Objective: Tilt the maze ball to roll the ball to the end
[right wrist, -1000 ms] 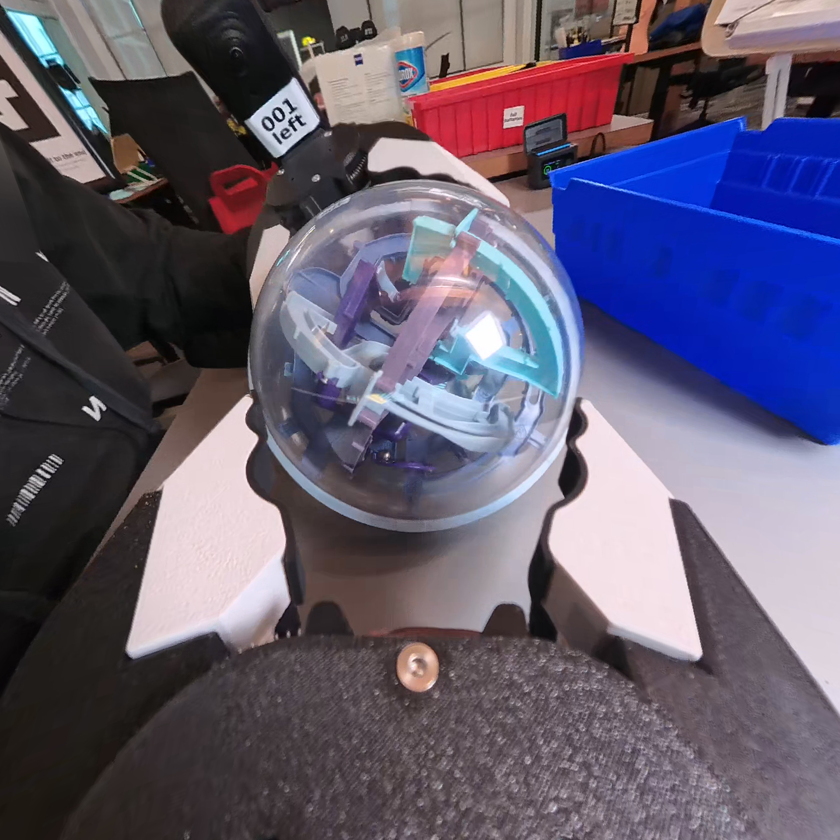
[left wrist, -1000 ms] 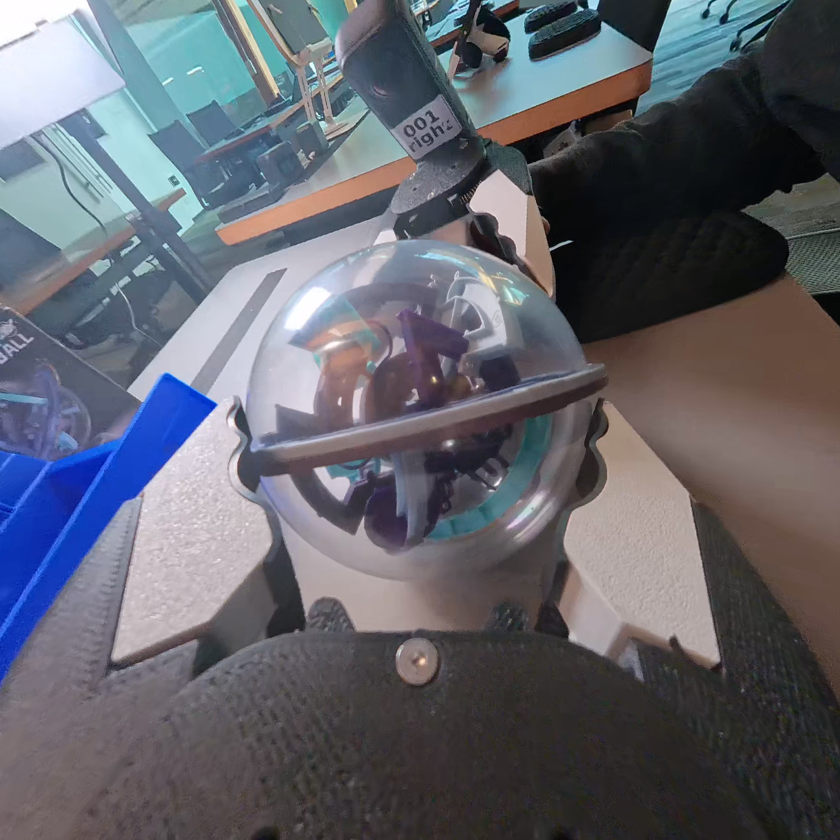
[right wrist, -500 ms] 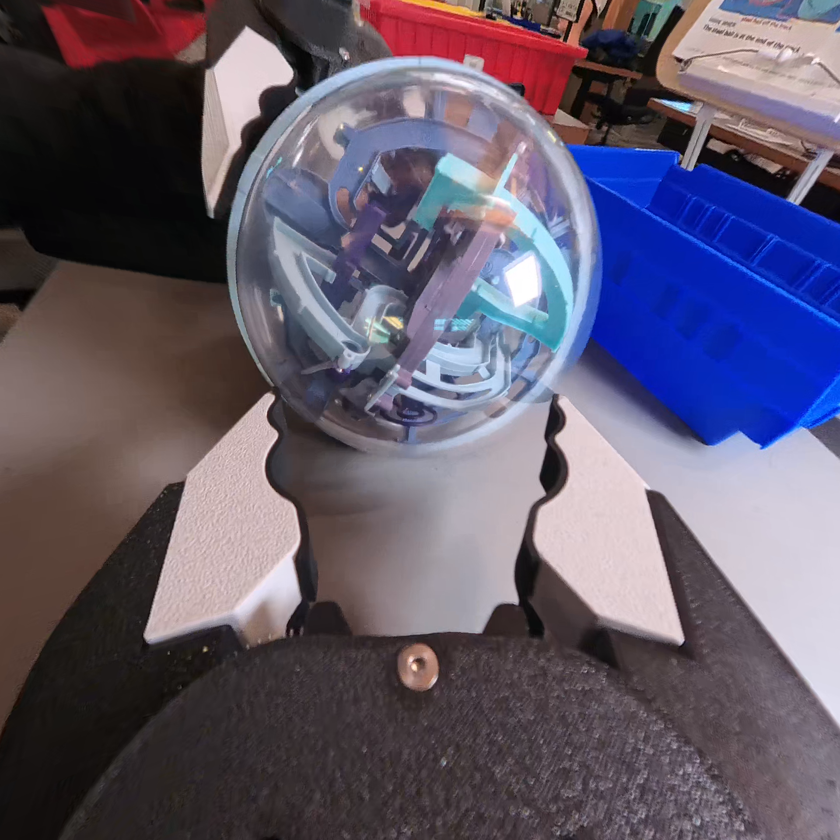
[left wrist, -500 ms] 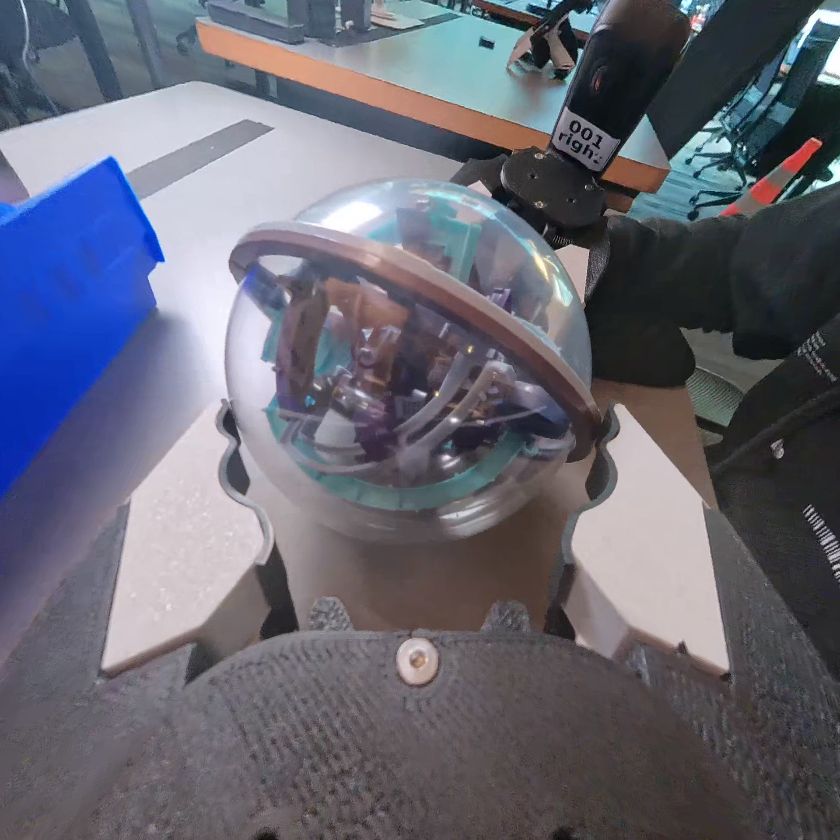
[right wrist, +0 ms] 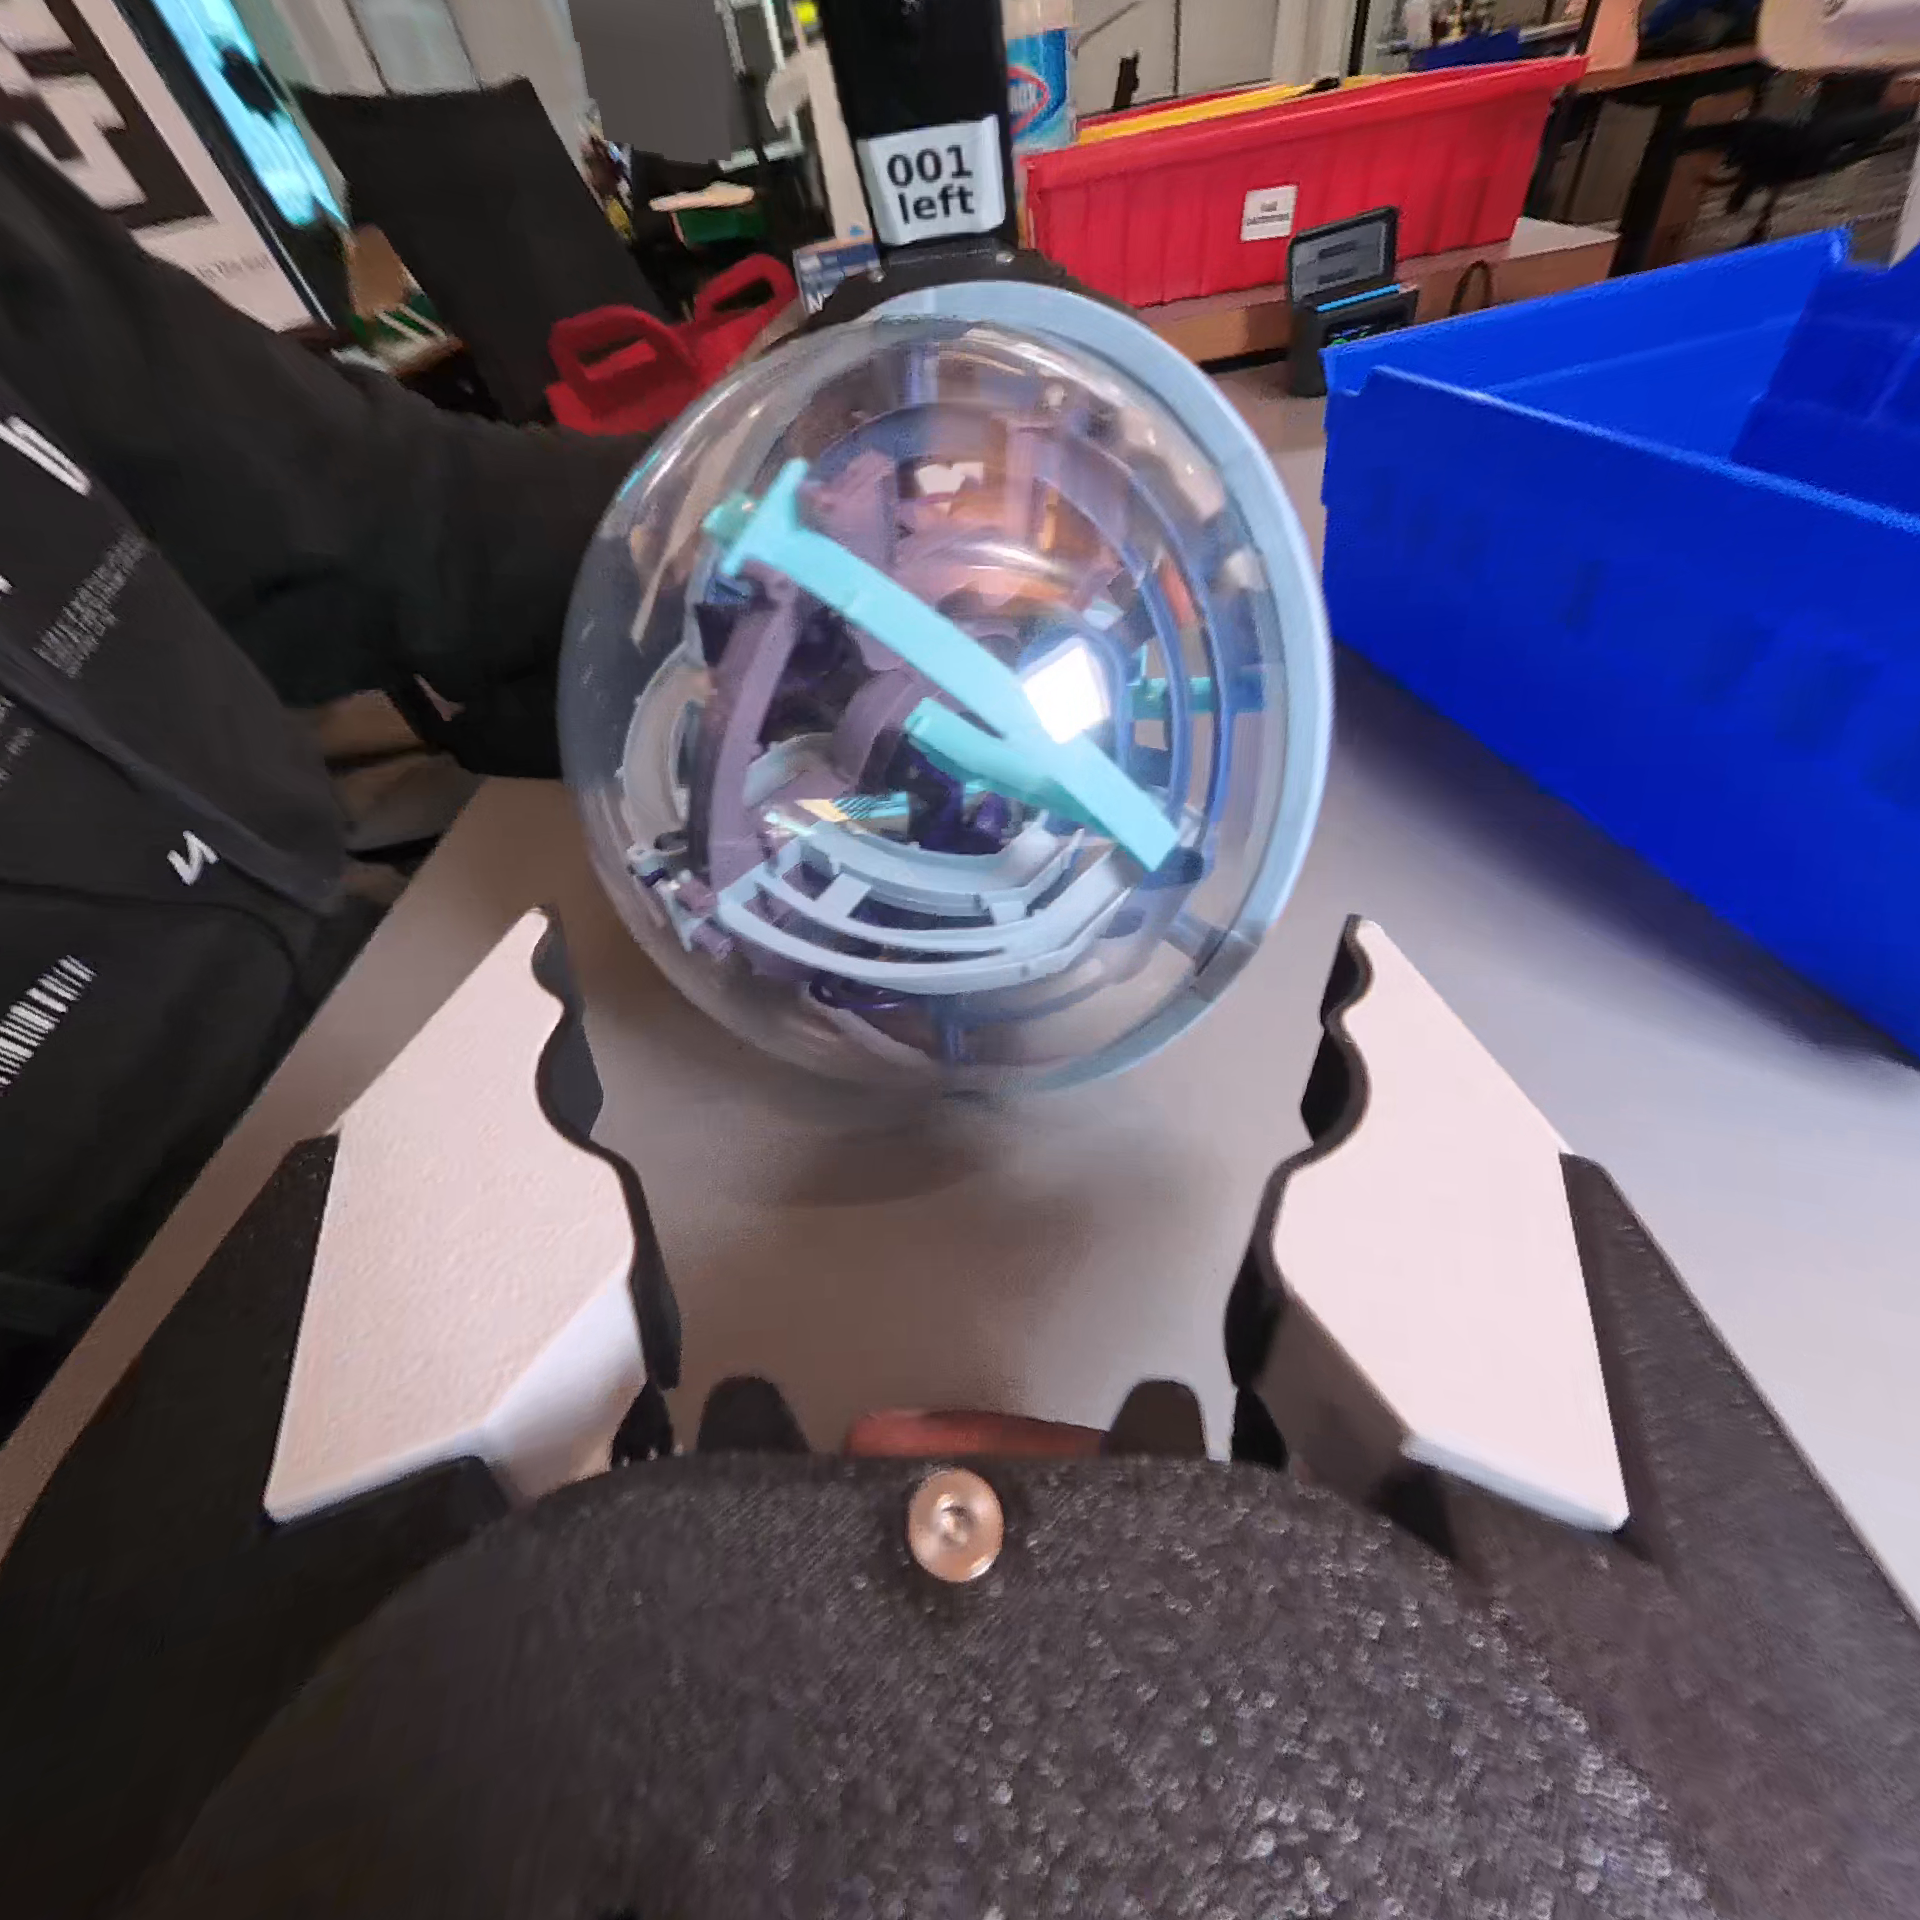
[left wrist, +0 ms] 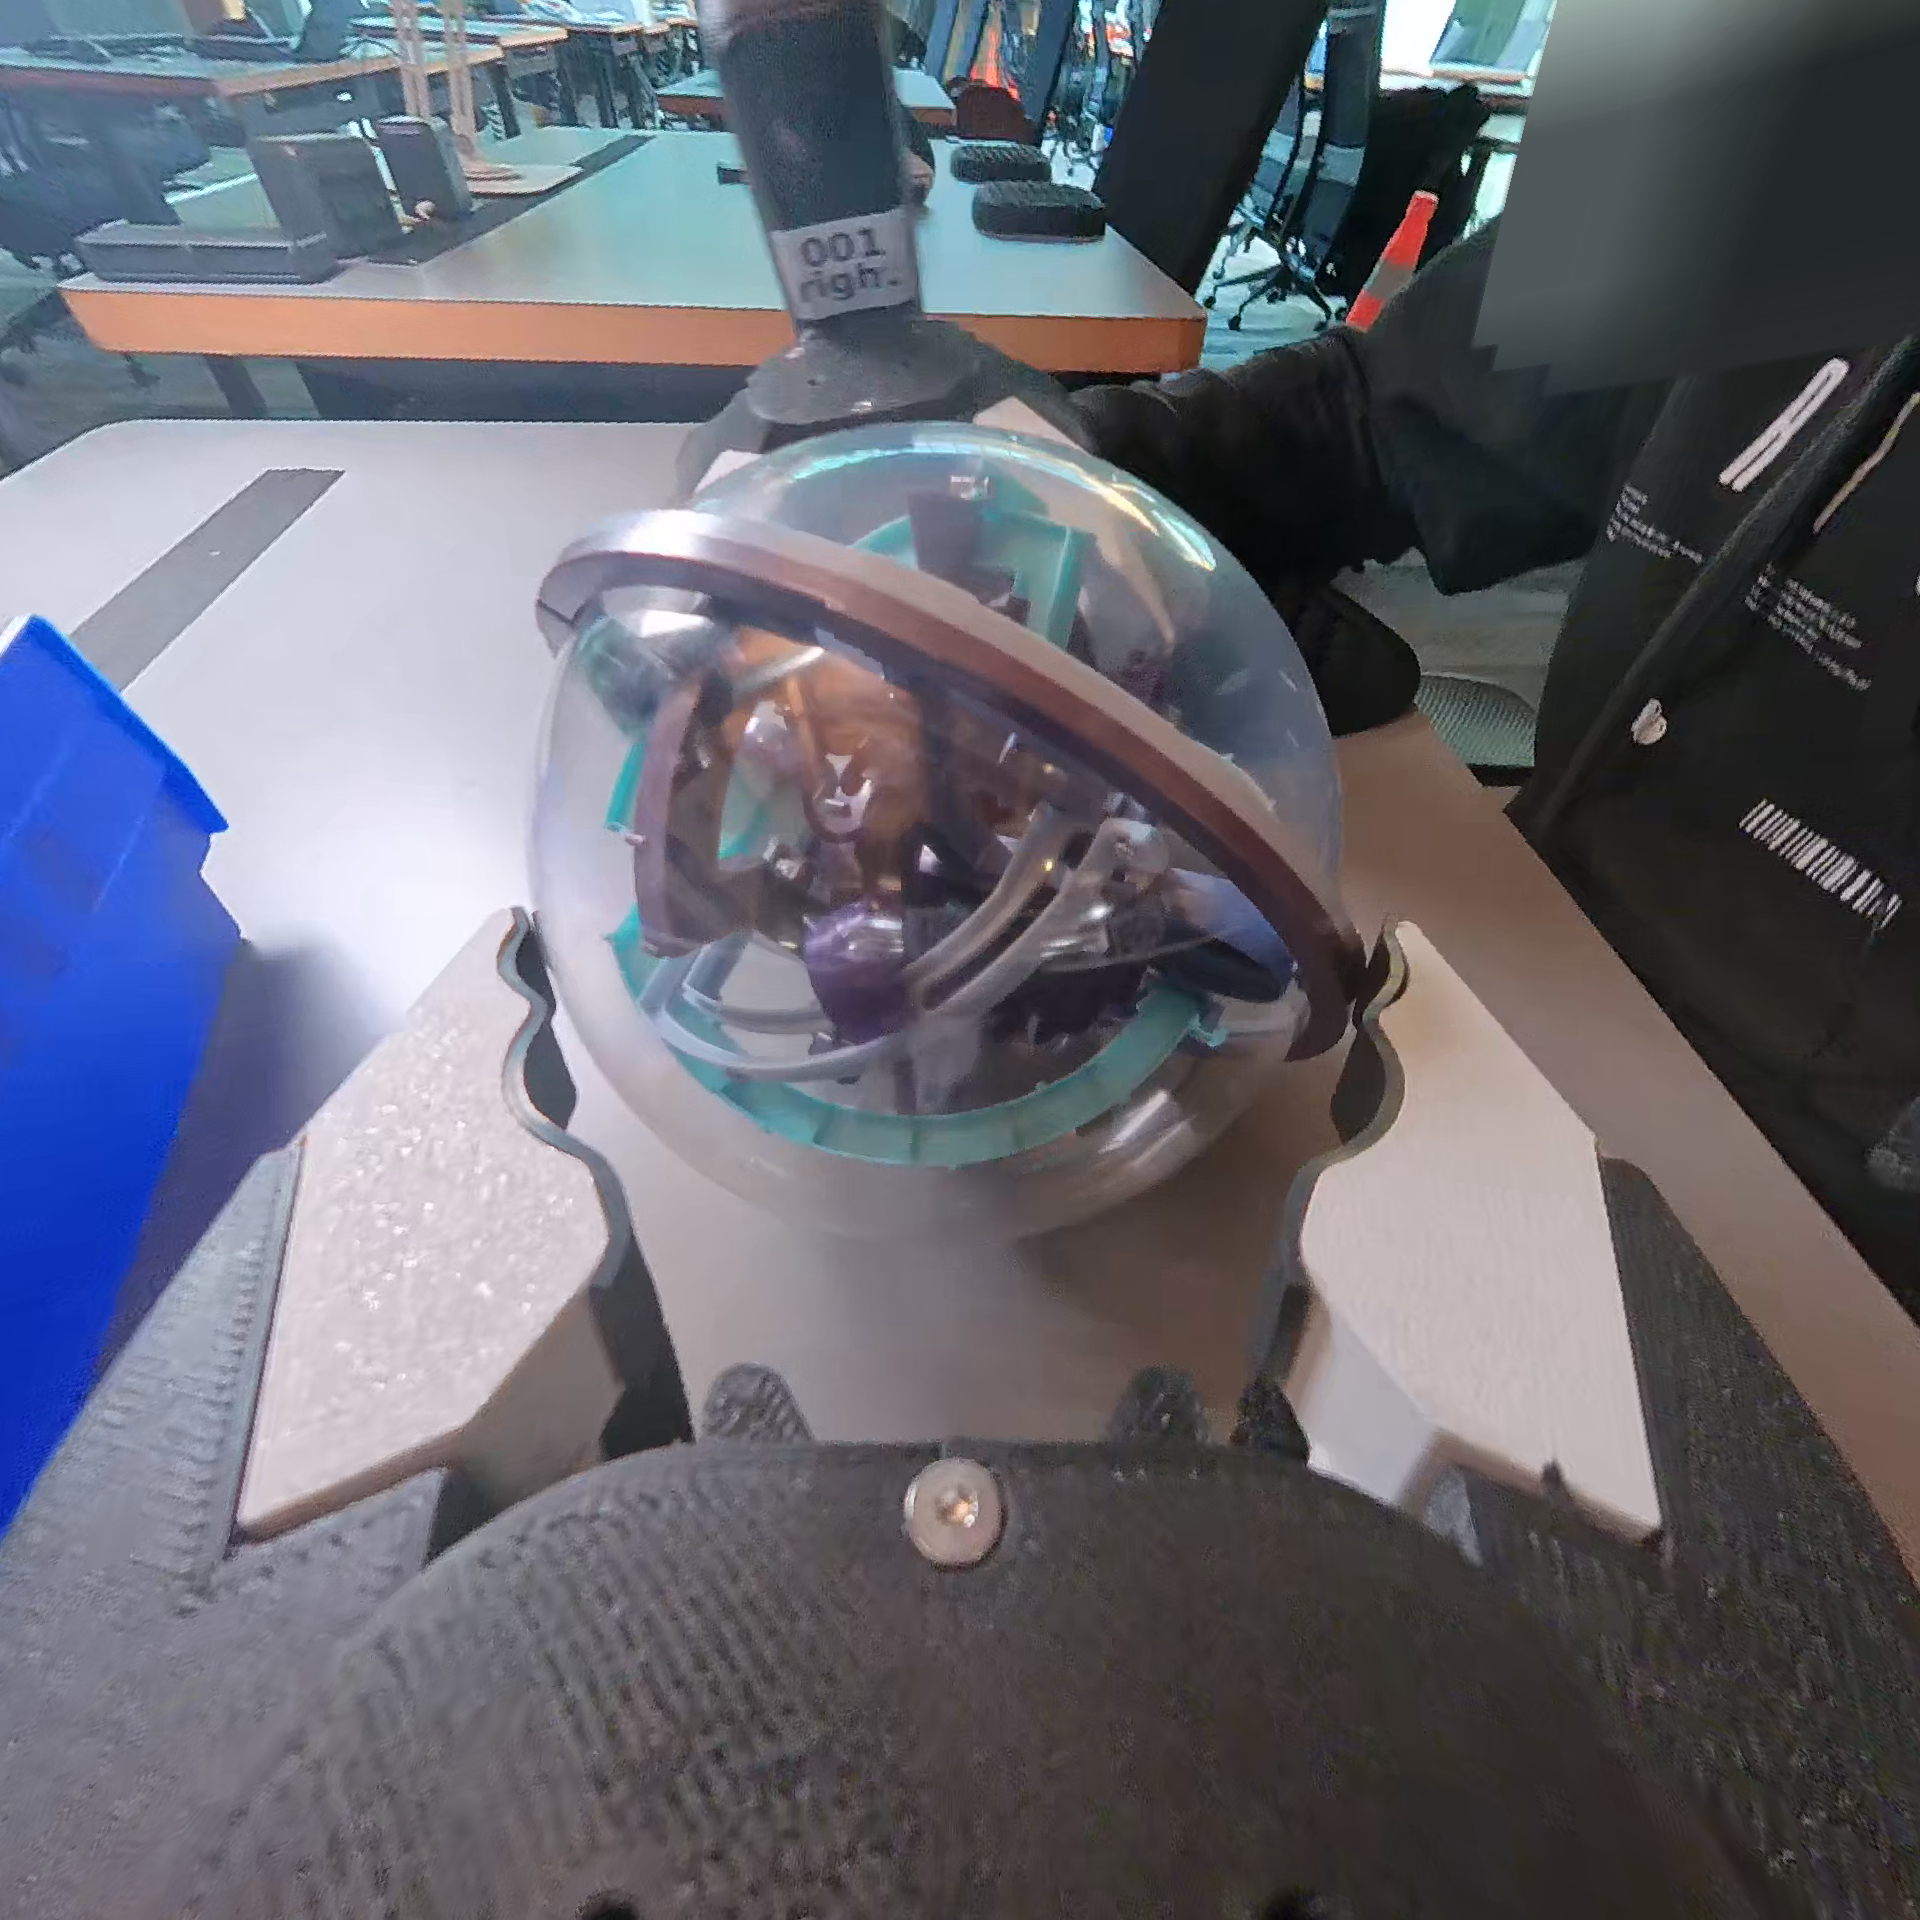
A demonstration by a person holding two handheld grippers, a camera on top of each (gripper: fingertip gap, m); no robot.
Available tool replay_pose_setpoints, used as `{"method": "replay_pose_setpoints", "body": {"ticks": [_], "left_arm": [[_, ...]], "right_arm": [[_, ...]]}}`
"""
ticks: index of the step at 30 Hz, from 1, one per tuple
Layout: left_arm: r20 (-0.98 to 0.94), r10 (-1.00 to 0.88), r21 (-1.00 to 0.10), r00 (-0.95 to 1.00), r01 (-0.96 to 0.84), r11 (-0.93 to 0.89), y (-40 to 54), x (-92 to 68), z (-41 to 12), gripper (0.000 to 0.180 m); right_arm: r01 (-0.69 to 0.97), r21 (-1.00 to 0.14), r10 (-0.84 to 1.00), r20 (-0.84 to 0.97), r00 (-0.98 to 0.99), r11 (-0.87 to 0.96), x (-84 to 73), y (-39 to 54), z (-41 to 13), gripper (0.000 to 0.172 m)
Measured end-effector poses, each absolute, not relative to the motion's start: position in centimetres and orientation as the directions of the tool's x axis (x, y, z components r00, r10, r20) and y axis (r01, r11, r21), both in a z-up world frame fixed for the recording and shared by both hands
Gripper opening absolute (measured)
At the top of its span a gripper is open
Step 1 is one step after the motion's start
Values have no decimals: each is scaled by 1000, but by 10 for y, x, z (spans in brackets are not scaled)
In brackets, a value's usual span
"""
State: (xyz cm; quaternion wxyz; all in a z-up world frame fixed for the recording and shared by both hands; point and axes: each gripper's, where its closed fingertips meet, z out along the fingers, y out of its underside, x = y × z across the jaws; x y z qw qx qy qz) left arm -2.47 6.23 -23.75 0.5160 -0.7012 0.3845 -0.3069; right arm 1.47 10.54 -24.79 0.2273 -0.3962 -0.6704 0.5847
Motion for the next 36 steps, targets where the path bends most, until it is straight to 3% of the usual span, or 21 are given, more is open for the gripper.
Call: {"method": "replay_pose_setpoints", "body": {"ticks": [6, 14, 17, 23, 32, 36], "left_arm": [[-4, -846, -951, 533, -264, -162, 68, -30, -242, 145], [114, -697, -937, 707, -156, -312, 75, -64, -246, 102], [155, -642, -943, 751, -82, -323, 74, -68, -242, 95], [212, -592, -952, 778, 29, -304, 83, -54, -230, 123], [158, -605, -966, 780, -6, -259, 85, -51, -237, 127], [103, -632, -973, 768, -55, -226, 81, -49, -238, 126]], "right_arm": [[286, -957, 798, -212, -565, -52, 10, 106, -254, 125], [288, -956, 888, -184, -421, -62, 10, 132, -256, 118], [293, -953, 889, -198, -412, -77, 12, 136, -257, 114], [292, -951, 894, -218, -392, -104, 10, 137, -255, 111], [253, -960, 886, -221, -407, -123, 15, 135, -248, 98], [269, -958, 875, -217, -434, -104, 15, 130, -252, 117]]}}
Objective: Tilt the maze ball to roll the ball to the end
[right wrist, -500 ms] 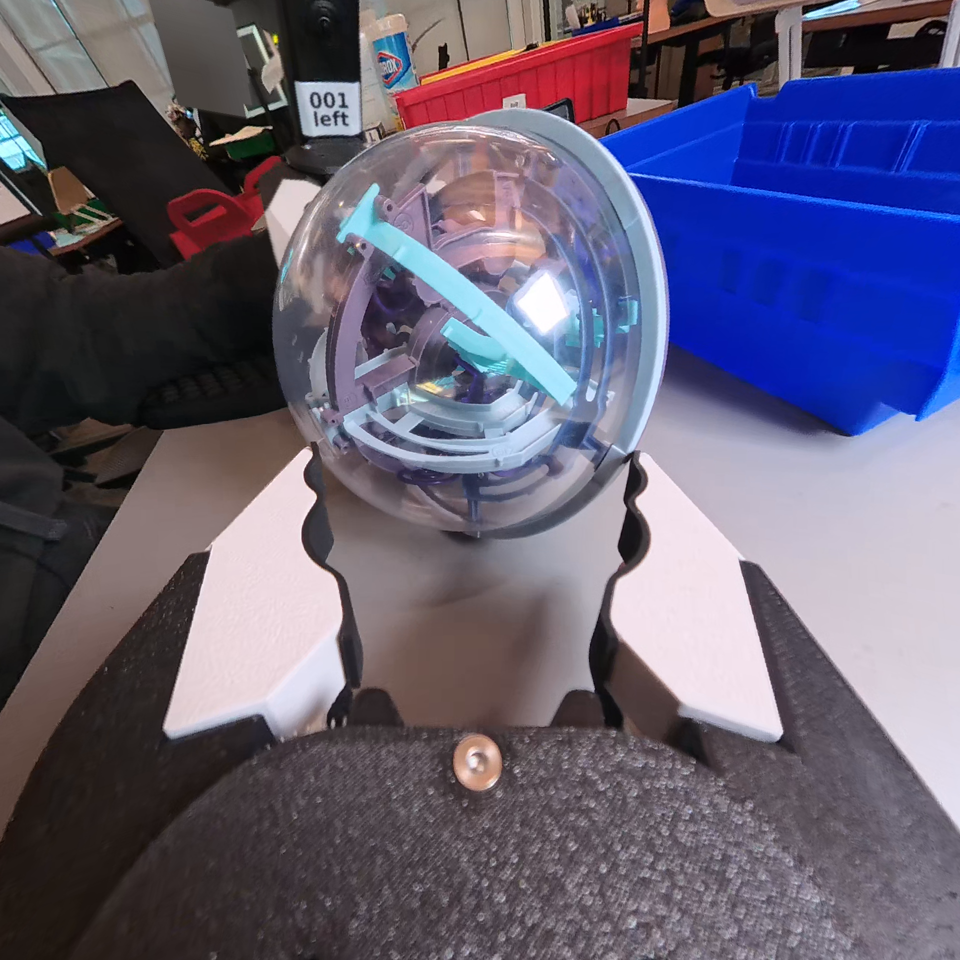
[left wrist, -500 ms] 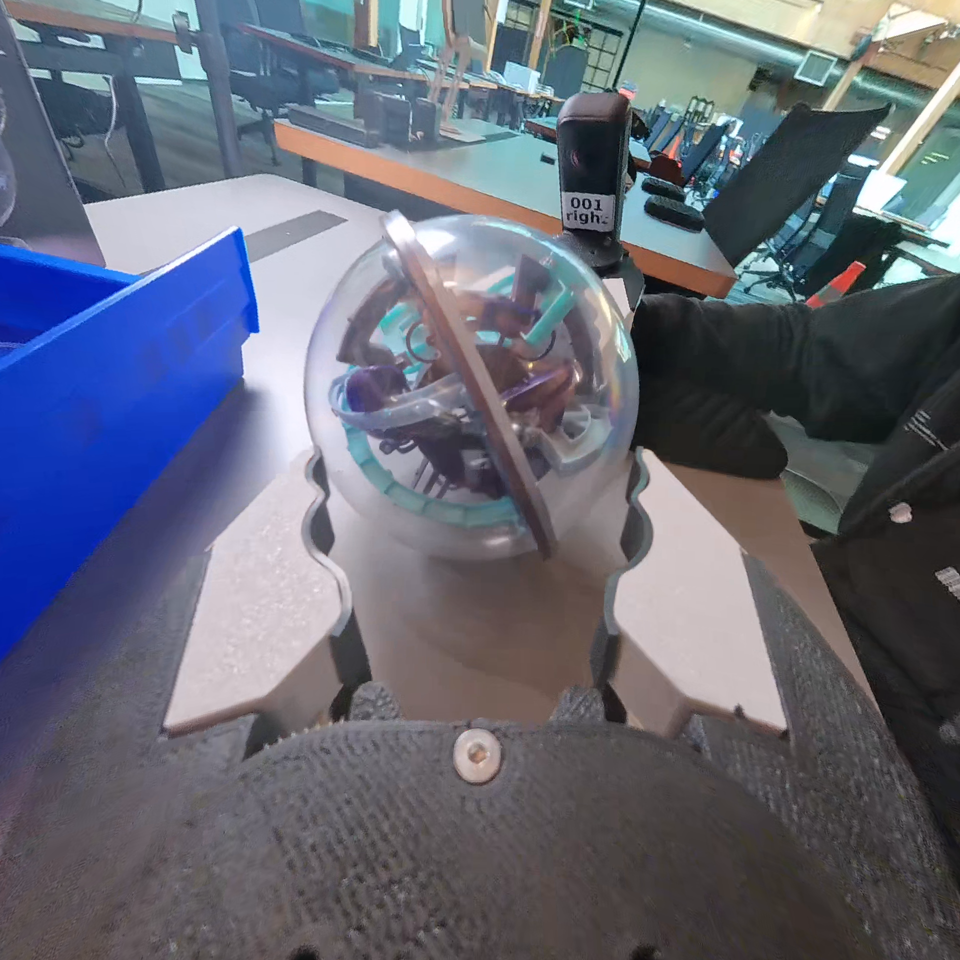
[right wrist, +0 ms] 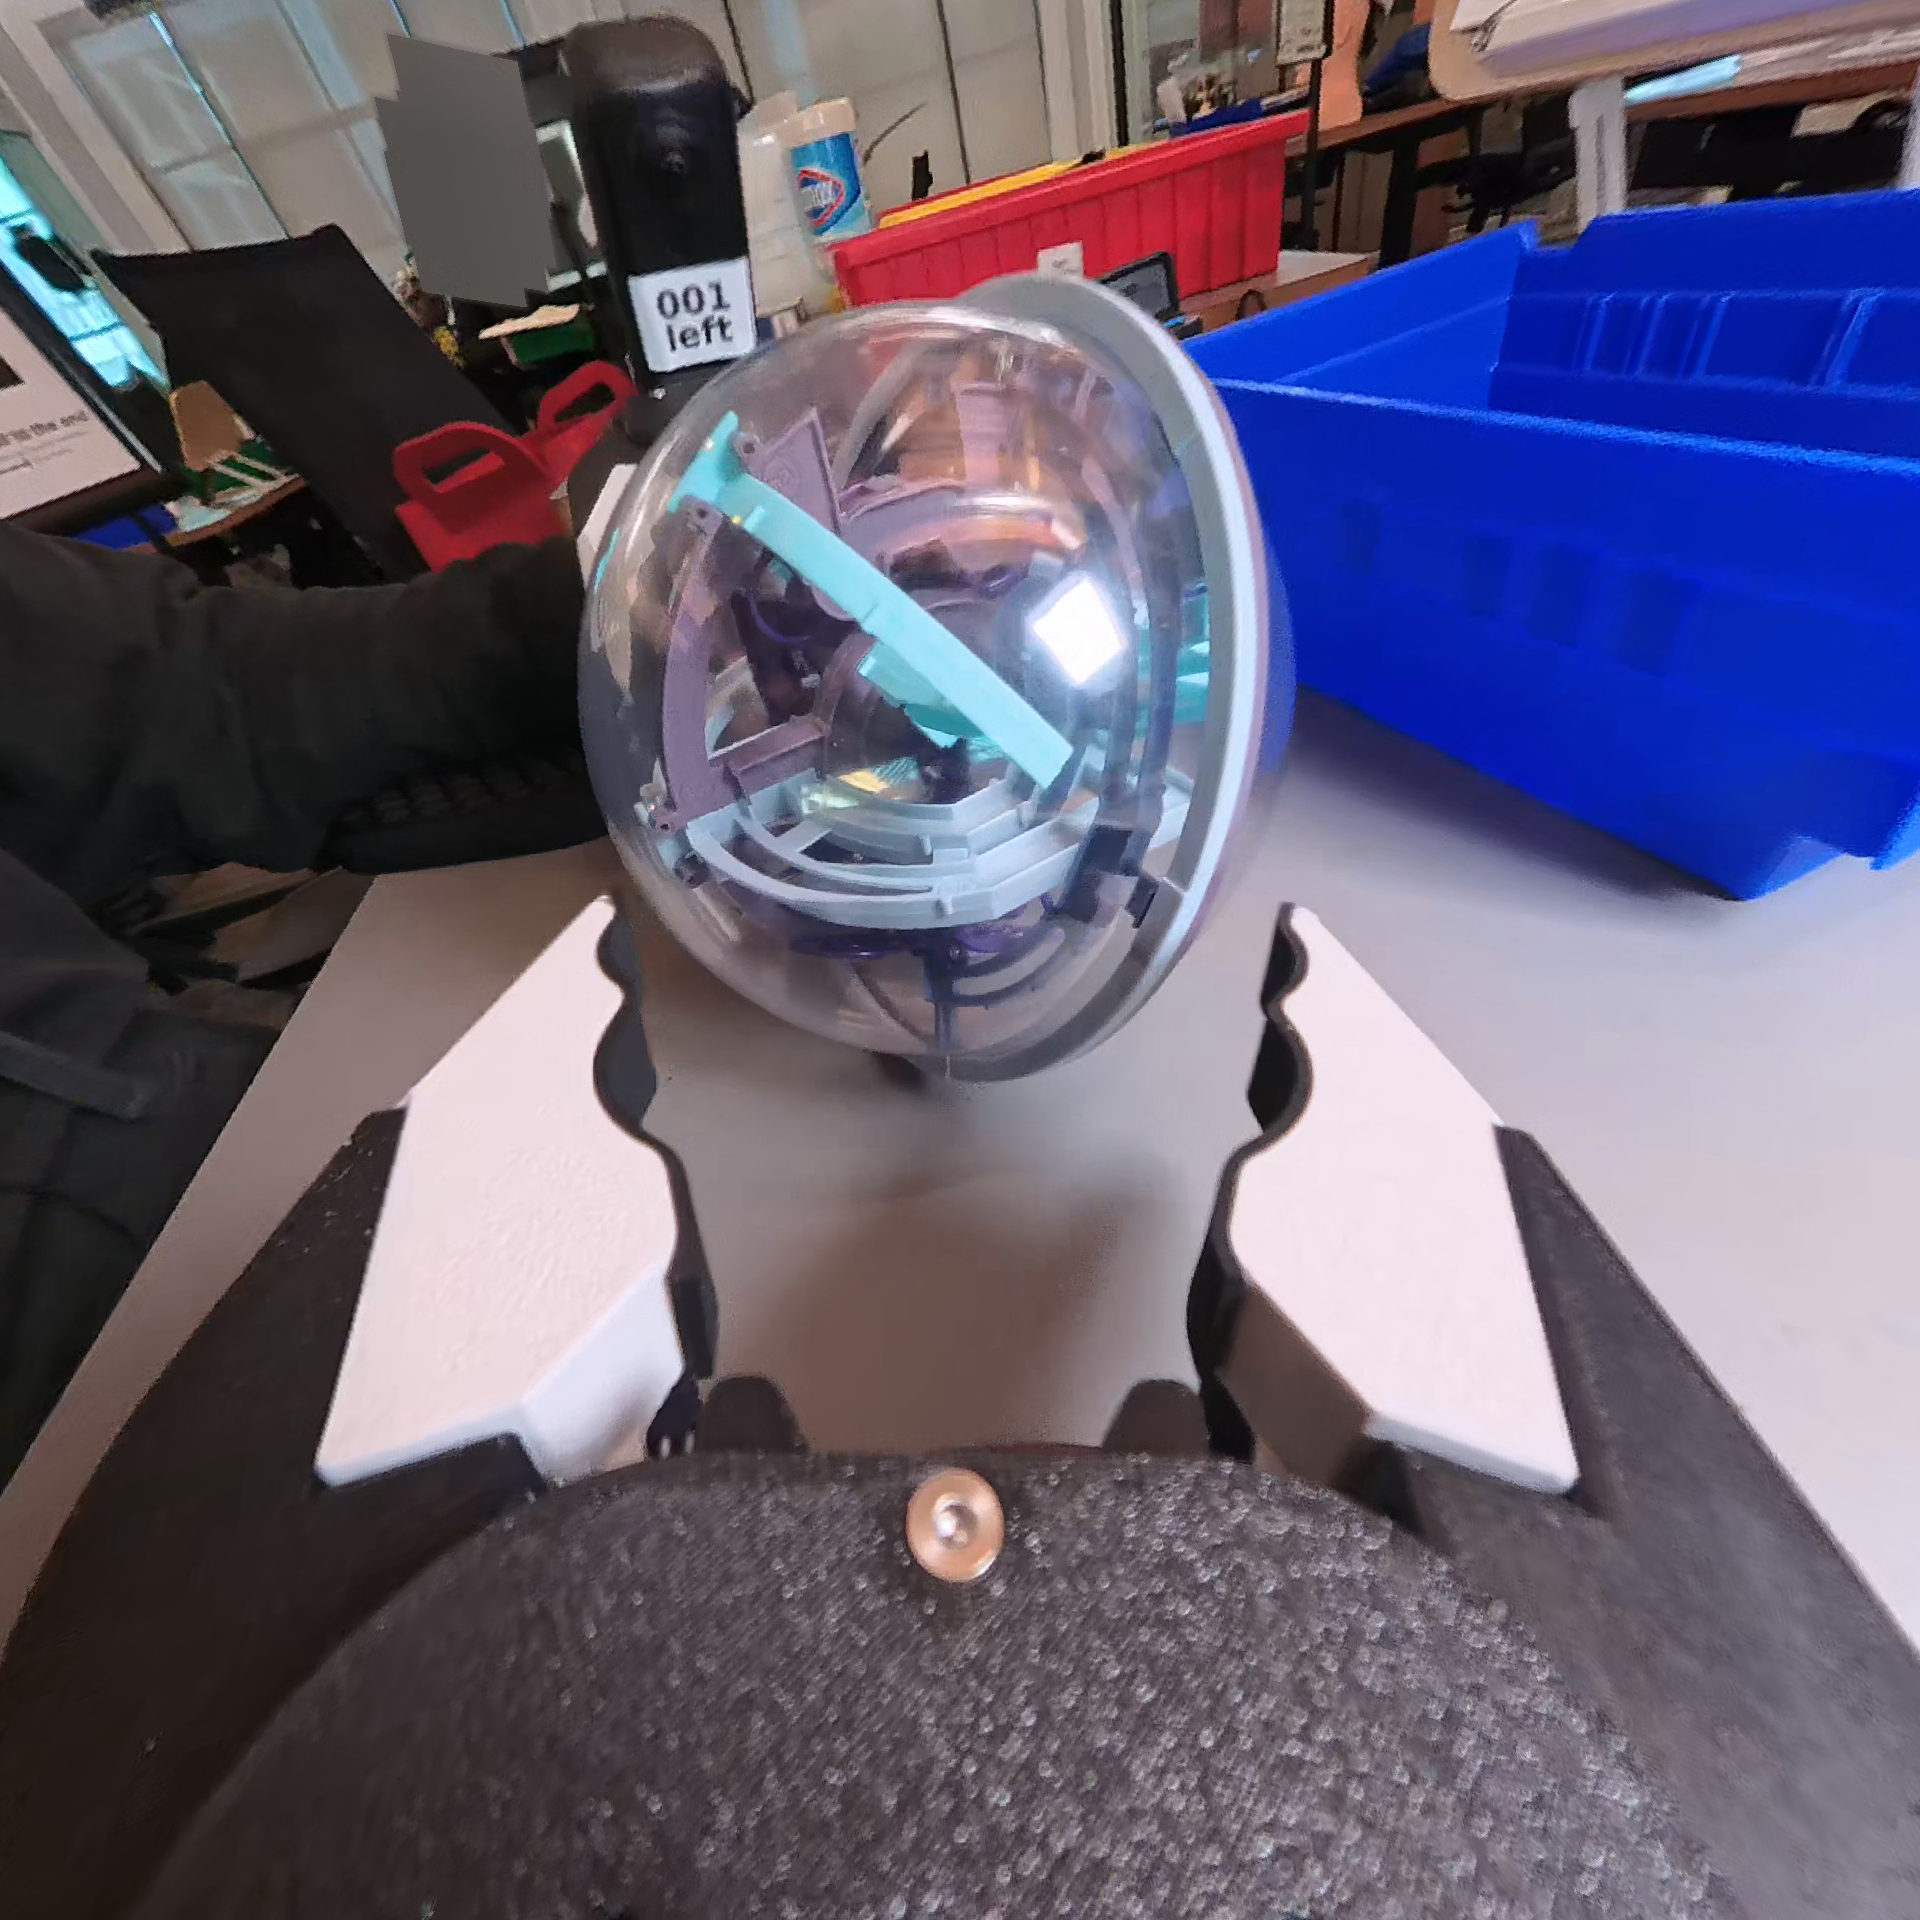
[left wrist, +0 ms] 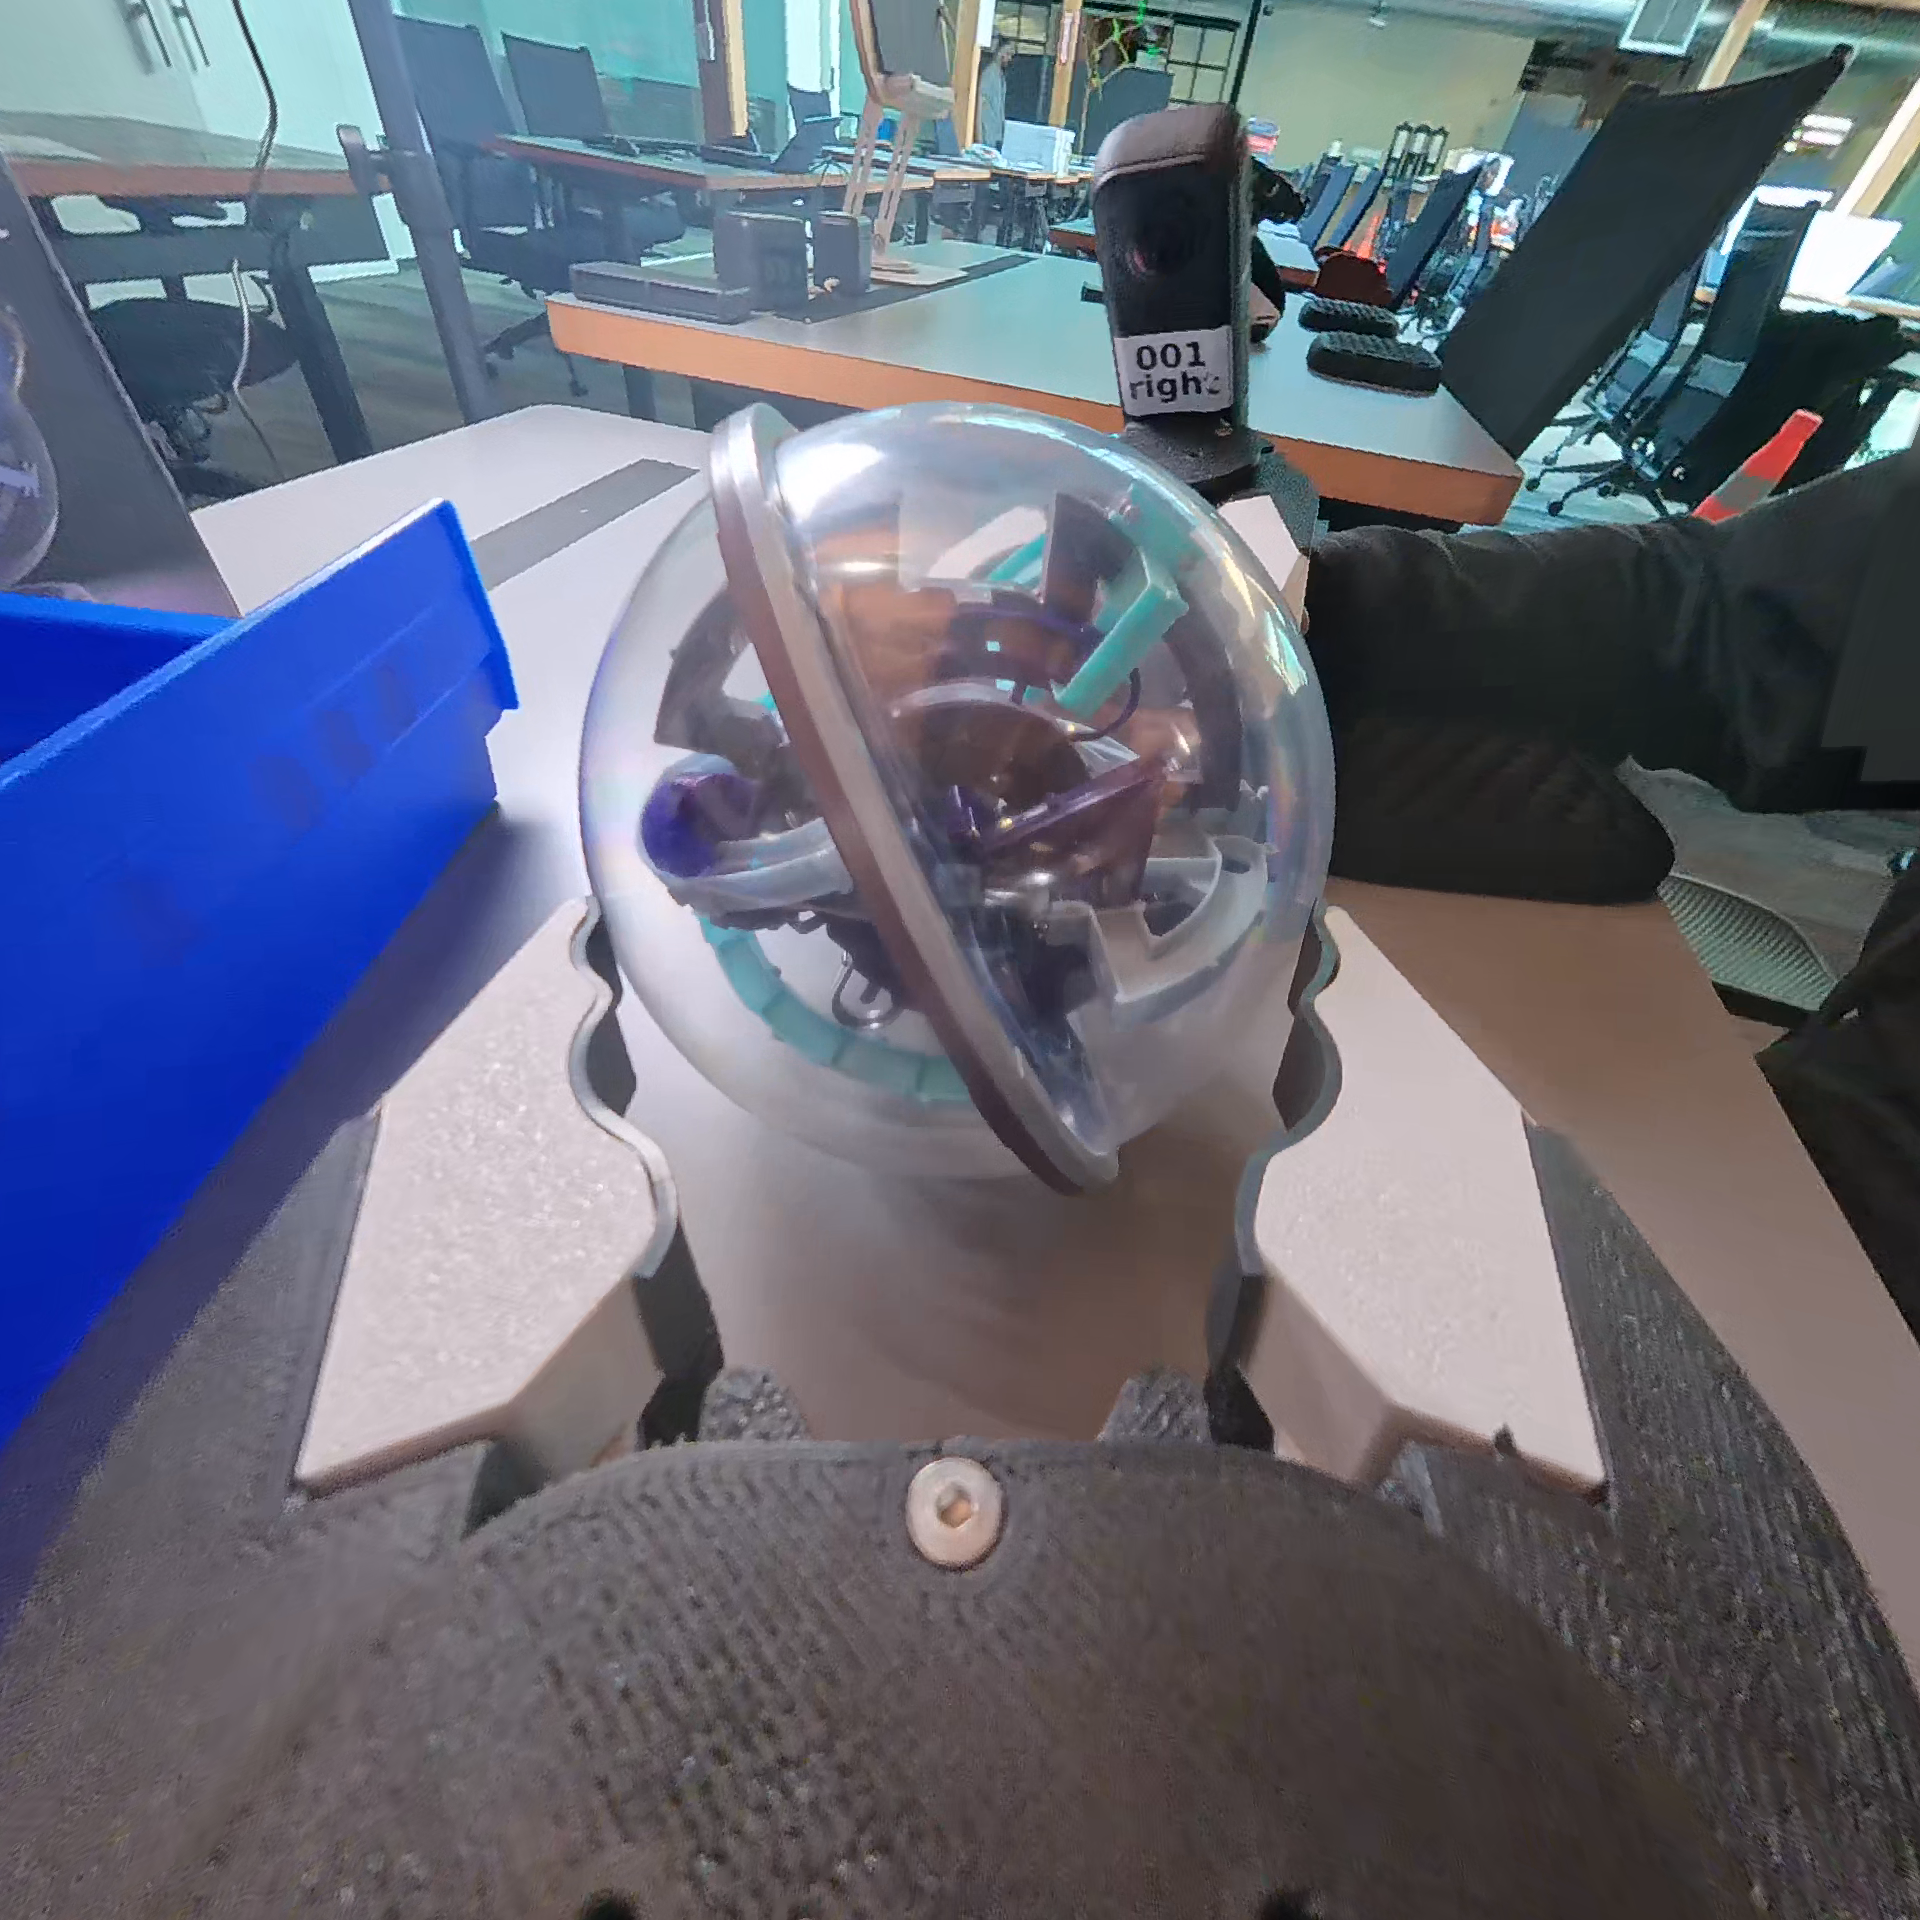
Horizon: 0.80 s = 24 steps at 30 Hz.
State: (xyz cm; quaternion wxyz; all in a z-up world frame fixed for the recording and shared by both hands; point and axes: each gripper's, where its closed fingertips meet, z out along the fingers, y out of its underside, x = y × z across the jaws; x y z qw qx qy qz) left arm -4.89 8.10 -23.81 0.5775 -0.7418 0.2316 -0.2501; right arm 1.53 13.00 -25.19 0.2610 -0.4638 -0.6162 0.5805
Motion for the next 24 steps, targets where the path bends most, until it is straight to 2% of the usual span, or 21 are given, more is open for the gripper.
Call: {"method": "replay_pose_setpoints", "body": {"ticks": [3, 7, 12, 15, 18, 24], "left_arm": [[46, -661, -979, 749, -98, -180, 80, -44, -236, 125], [30, -687, -982, 726, -108, -158, 81, -37, -233, 125], [85, -590, -975, 803, -57, -217, 86, -54, -233, 115], [207, -574, -948, 792, 18, -317, 86, -50, -244, 135], [236, -571, -910, 786, -28, -414, 92, -35, -271, 139], [90, -589, -950, 803, -109, -293, 98, -35, -253, 141]], "right_arm": [[292, -954, 861, -208, -465, -73, 14, 121, -257, 124], [289, -956, 872, -174, -458, -39, 13, 118, -259, 122], [297, -952, 897, -198, -395, -80, 11, 131, -260, 119], [287, -955, 904, -183, -386, -70, 10, 132, -259, 115], [267, -963, 911, -139, -388, -33, 10, 130, -258, 113], [230, -973, 929, -74, -362, 11, 7, 127, -254, 116]]}}
